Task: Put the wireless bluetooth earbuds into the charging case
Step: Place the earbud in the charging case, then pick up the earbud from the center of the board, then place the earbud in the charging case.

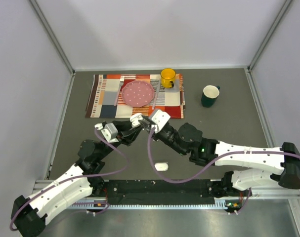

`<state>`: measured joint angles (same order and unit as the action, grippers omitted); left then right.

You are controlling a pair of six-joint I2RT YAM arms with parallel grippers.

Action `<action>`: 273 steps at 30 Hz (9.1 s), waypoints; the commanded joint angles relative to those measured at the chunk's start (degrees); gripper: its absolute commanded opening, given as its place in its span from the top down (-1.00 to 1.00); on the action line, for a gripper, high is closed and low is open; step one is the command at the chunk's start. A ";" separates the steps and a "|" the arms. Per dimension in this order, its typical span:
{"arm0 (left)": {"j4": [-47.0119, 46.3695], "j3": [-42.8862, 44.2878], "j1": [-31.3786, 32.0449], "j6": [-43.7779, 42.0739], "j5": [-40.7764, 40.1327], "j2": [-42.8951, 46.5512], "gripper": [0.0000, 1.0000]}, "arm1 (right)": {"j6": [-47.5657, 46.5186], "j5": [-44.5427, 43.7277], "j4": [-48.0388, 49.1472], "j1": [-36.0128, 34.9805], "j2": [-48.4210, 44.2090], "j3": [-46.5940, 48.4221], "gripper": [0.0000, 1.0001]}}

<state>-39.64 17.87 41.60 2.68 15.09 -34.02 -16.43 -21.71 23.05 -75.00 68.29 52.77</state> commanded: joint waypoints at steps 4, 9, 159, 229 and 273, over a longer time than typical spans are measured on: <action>-3.34 0.76 0.06 -1.10 -0.50 0.09 1.00 | 8.77 4.49 -8.37 -1.55 2.11 5.67 0.35; -2.81 0.41 0.06 -1.27 -1.03 0.71 1.00 | 12.55 5.63 -7.14 -1.55 0.53 5.06 -0.11; 21.09 -8.64 -0.03 -8.92 -17.47 41.58 1.00 | 68.28 13.01 -54.07 24.29 59.94 49.18 0.26; 23.20 -8.11 -0.03 -8.92 -18.79 42.28 1.00 | 63.10 7.57 -59.08 22.18 62.23 52.52 0.81; -14.75 -13.65 -0.03 1.01 -4.11 3.54 1.00 | 59.23 -9.22 -10.84 23.06 -8.86 -10.84 0.92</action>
<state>-43.42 4.99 41.50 2.70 8.45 -26.50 44.97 -29.89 0.78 -51.51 65.28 44.97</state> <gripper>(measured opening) 0.336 0.131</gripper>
